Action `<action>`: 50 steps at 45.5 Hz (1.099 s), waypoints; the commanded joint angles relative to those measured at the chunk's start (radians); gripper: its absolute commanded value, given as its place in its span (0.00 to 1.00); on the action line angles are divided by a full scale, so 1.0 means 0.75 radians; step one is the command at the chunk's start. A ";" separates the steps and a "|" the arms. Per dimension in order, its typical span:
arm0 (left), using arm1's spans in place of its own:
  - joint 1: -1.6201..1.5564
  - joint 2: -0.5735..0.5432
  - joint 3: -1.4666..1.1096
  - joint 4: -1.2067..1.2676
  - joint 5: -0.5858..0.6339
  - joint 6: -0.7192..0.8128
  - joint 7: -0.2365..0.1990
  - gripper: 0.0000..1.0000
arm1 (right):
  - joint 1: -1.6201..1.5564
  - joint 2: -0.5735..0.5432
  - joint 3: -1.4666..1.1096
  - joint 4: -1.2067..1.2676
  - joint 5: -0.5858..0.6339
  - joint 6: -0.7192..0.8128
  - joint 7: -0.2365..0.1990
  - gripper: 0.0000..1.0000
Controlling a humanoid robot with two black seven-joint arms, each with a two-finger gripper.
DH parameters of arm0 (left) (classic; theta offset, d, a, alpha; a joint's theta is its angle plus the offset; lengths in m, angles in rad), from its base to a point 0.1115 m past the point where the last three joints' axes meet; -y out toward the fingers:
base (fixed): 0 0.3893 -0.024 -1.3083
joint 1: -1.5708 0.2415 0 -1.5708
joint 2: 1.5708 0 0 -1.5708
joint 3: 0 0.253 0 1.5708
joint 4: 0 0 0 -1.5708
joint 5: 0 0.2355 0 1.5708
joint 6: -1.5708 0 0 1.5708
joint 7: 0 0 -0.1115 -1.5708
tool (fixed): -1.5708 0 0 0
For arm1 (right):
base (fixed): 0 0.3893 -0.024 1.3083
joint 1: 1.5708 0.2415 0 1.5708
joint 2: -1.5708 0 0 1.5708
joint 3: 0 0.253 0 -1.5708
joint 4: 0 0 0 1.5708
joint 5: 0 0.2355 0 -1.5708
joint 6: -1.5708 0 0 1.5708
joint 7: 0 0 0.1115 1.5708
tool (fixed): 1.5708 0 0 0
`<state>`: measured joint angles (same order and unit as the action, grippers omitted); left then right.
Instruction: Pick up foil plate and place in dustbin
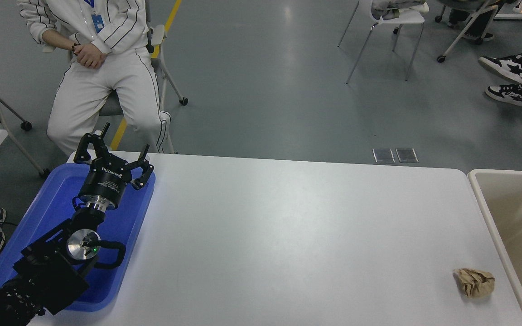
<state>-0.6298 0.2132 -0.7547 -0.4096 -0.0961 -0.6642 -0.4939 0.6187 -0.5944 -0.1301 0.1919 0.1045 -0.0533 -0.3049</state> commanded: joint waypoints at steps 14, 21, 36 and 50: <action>0.001 0.000 -0.002 0.000 -0.001 0.000 0.000 1.00 | -0.005 0.034 -0.013 -0.017 -0.013 -0.027 0.002 0.00; 0.001 0.000 0.000 0.000 -0.001 0.000 0.000 1.00 | -0.005 0.034 -0.015 -0.017 -0.013 -0.027 0.002 0.00; -0.001 0.000 0.000 0.000 -0.001 0.000 0.000 1.00 | -0.023 0.030 -0.017 -0.062 -0.109 -0.111 0.002 0.86; -0.001 0.000 0.000 0.000 -0.001 0.000 0.000 1.00 | -0.017 0.028 -0.015 -0.062 -0.109 -0.121 0.002 0.95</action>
<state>-0.6299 0.2132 -0.7547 -0.4096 -0.0966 -0.6642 -0.4939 0.6039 -0.5723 -0.1416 0.1509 0.0314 -0.1308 -0.3037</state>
